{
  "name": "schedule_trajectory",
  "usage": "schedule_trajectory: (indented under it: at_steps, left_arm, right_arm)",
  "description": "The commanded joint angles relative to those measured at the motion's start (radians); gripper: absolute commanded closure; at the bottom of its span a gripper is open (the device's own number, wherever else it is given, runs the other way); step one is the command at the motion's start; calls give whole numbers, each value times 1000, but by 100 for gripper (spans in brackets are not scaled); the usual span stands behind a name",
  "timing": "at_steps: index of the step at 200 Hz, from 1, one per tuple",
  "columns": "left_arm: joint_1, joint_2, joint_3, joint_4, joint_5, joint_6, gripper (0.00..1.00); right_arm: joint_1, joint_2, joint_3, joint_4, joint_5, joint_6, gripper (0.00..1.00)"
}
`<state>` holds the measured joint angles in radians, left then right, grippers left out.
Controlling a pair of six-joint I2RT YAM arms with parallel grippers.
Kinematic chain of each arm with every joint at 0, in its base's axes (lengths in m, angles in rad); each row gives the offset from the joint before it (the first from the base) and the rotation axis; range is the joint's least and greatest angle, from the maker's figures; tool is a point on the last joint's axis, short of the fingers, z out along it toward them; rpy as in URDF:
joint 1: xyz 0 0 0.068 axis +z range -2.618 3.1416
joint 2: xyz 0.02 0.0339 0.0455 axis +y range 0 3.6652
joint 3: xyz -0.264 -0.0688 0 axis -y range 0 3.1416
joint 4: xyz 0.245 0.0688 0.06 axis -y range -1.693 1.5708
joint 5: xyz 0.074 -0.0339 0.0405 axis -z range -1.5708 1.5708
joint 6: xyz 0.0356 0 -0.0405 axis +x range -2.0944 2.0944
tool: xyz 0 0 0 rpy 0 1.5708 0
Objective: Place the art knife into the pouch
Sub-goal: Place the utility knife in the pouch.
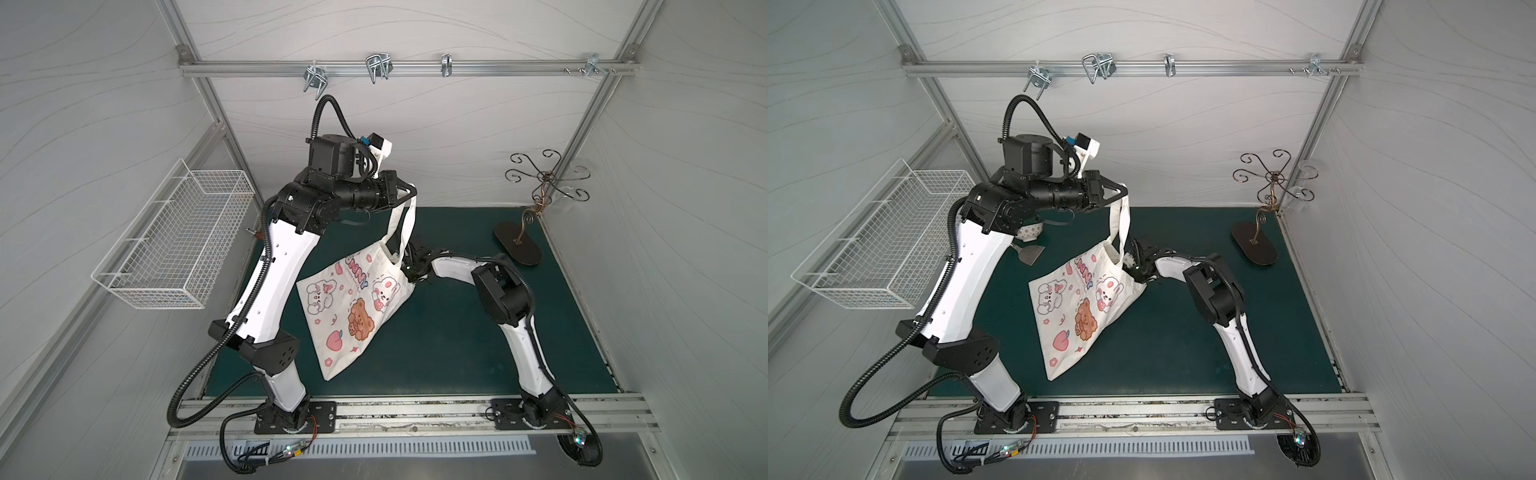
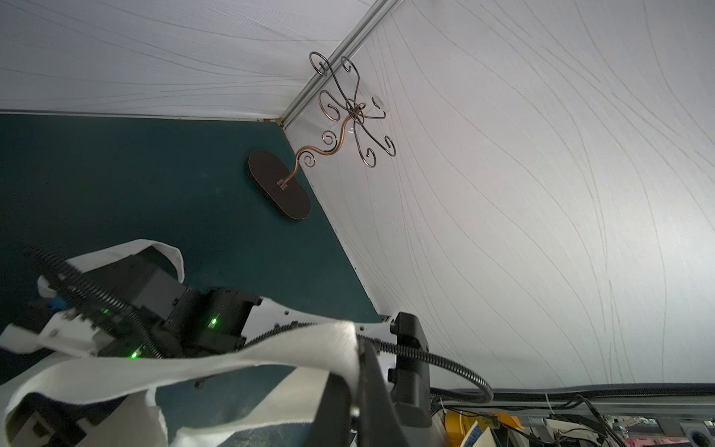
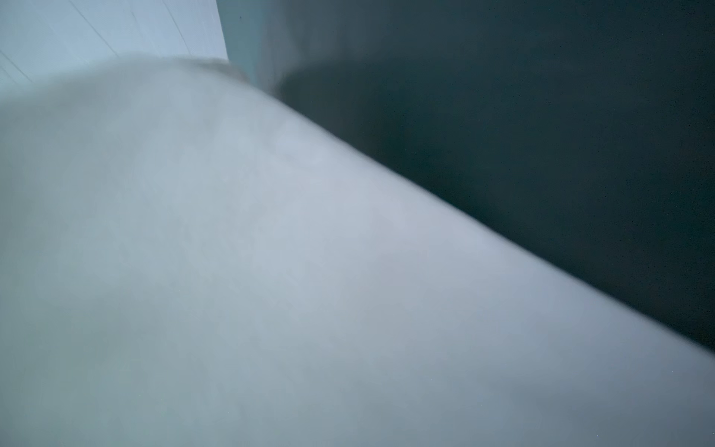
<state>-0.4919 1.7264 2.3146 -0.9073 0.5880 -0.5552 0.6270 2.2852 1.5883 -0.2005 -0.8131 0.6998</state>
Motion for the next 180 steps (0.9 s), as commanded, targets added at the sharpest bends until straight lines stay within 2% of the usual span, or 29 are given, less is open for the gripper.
schedule_trajectory:
  at_steps: [1, 26, 42, 71, 95, 128, 159, 180]
  left_arm:
    - [0, 6, 50, 96, 26, 9, 100]
    - [0, -7, -6, 88, 7, 34, 100]
    - [4, -27, -91, 106, -10, 42, 100]
    - [27, -93, -256, 207, -8, 1, 100]
    - [39, -118, -283, 202, -1, -1, 100]
    - [41, -171, -355, 211, -12, 8, 100]
    - [48, -207, -416, 216, -22, 13, 100]
    - [59, -224, -431, 222, -14, 11, 100]
  right_arm:
    - [-63, -65, -37, -18, 74, -3, 30]
    - [-78, -157, -74, -107, 107, -97, 29]
    - [-77, -242, -119, -166, 147, -146, 28]
    - [-108, -368, -218, -226, 173, -166, 28]
    - [-154, -451, -267, -250, 188, -188, 23]
    - [-176, -415, -223, -364, 213, -249, 23]
    - [-180, -403, -263, -356, 223, -258, 23]
    - [-184, -379, -278, -339, 187, -267, 23]
